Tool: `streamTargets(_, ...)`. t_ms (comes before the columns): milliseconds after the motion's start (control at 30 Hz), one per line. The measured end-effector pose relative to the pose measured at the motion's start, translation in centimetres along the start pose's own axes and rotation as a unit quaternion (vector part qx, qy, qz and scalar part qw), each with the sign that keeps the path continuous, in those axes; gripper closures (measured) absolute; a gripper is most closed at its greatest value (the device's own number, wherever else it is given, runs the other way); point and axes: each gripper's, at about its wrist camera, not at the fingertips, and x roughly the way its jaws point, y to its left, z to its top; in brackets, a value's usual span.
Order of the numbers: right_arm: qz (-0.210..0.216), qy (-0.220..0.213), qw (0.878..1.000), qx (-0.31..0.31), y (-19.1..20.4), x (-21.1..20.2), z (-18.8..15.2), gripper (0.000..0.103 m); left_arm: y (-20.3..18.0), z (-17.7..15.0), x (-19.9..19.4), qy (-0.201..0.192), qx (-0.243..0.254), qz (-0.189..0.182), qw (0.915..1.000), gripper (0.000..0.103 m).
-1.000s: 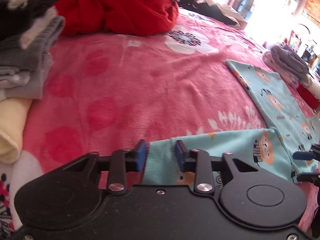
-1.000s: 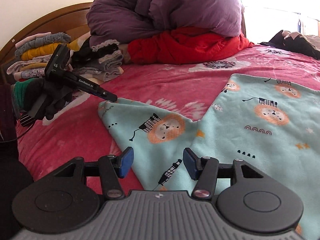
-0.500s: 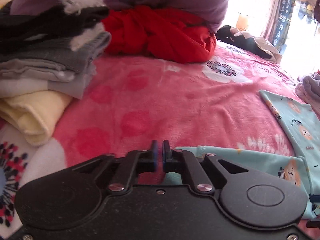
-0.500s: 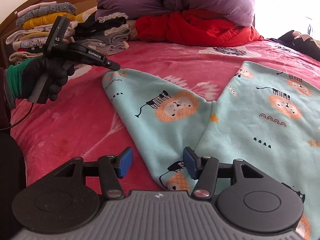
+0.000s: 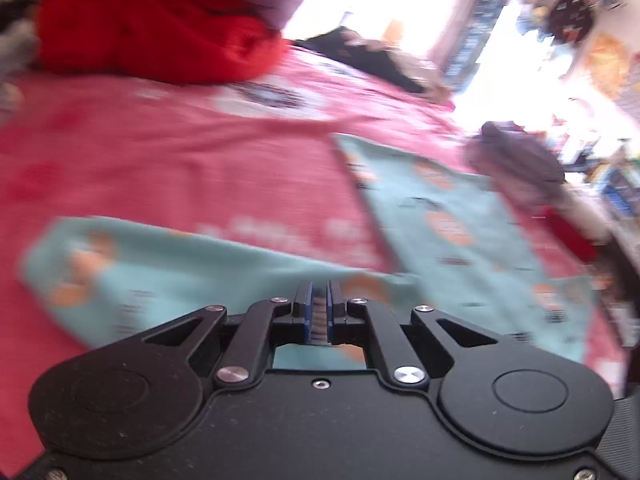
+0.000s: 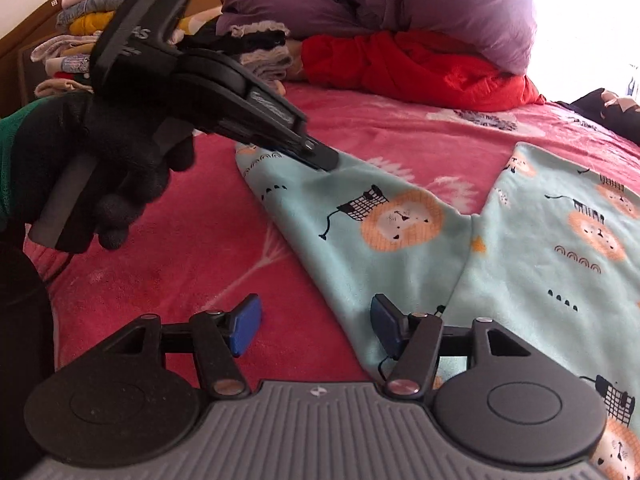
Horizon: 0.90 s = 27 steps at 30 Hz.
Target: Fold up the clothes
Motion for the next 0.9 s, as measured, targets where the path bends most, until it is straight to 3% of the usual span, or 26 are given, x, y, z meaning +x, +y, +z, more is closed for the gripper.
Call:
streamTargets(100, -0.008, -0.039, 0.999, 0.018, -0.5, -1.4, -0.3, 0.042, 0.1, 0.0, 1.9, 0.008, -0.027, -0.009, 0.9996, 0.101)
streamTargets(133, -0.011, -0.041, 0.999, 0.03, -0.9, -1.6, -0.5, 0.042, 1.0, 0.1, 2.2, 0.002, -0.041, 0.021, 0.9989, 0.092)
streamTargets(167, -0.011, -0.035, 0.999, 0.04, -1.4, -1.4, -0.6, 0.042, 2.3, 0.2, 1.7, -0.025, -0.067, 0.074, 0.9948, 0.094)
streamTargets(200, -0.009, -0.025, 0.999, 0.047, -1.8, -1.0, -0.7, 0.042, 4.1, 0.4, 0.7, -0.057, -0.113, 0.094, 0.9875, 0.094)
streamTargets(267, -0.002, -0.018, 0.998, 0.061, -2.5, -0.8, -1.1, 0.042, 7.5, 0.7, -1.3, -0.102, -0.197, 0.082, 0.9715, 0.094)
streamTargets(333, 0.0, -0.024, 0.997, 0.067, -2.7, -0.9, -1.1, 0.042, 7.5, 1.0, -2.4, -0.113, -0.19, 0.066, 0.9729, 0.094)
streamTargets(433, -0.003, -0.038, 0.998, 0.059, -2.2, -1.2, -1.2, 0.042, 6.1, 0.8, -2.7, -0.106, -0.177, -0.008, 0.9784, 0.091)
streamTargets(533, -0.002, -0.039, 0.998, 0.051, -1.8, -1.2, -1.1, 0.042, 3.5, 0.6, 0.0, -0.048, -0.125, -0.013, 0.991, 0.075)
streamTargets(600, 0.0, -0.037, 0.998, 0.045, -1.5, -1.2, -1.0, 0.041, 3.2, 0.7, 0.9, -0.043, -0.114, 0.07, 0.9901, 0.084)
streamTargets(633, 0.001, -0.037, 0.998, 0.043, -1.3, -1.2, -1.0, 0.04, 3.4, 0.8, 0.5, -0.053, -0.116, 0.086, 0.9881, 0.096)
streamTargets(700, 0.003, -0.035, 0.999, 0.038, -1.1, -1.1, -0.9, 0.041, 3.9, 1.1, -0.2, -0.074, -0.119, 0.12, 0.9829, 0.096)
streamTargets(733, 0.003, -0.04, 0.998, 0.039, -1.1, -1.4, -0.9, 0.041, 3.5, 1.2, -0.4, -0.078, -0.112, 0.113, 0.9841, 0.094)
streamTargets(900, -0.021, -0.067, 0.994, 0.084, -3.4, -3.1, -1.1, 0.041, -0.4, 0.8, 0.6, -0.061, -0.052, 0.004, 0.9968, 0.094)
